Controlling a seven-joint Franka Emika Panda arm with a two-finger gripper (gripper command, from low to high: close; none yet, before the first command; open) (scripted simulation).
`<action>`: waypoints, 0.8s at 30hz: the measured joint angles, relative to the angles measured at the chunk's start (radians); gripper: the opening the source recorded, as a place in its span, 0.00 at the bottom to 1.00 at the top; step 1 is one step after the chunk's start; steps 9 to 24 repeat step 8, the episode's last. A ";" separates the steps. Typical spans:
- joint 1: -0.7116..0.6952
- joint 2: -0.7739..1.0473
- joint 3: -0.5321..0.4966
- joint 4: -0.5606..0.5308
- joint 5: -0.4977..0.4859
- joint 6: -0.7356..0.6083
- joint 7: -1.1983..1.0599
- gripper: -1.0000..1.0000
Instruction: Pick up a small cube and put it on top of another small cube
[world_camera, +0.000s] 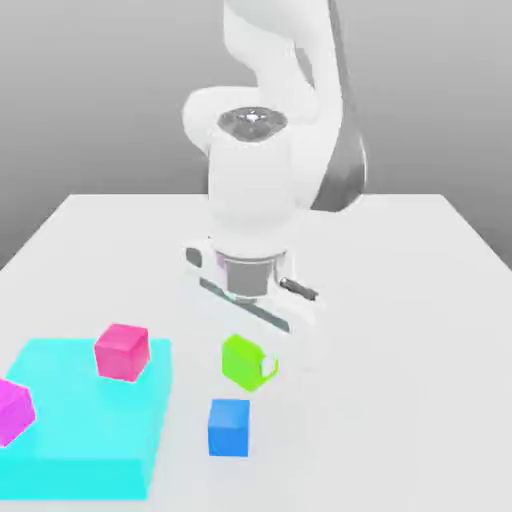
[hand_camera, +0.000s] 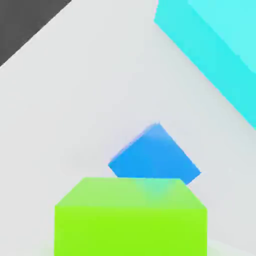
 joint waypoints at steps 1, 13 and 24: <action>-0.005 0.033 -0.008 0.002 -0.018 0.030 0.012 0.00; 0.007 0.158 -0.034 0.008 -0.106 0.146 0.073 1.00; 0.007 0.158 -0.034 0.008 -0.106 0.146 0.073 1.00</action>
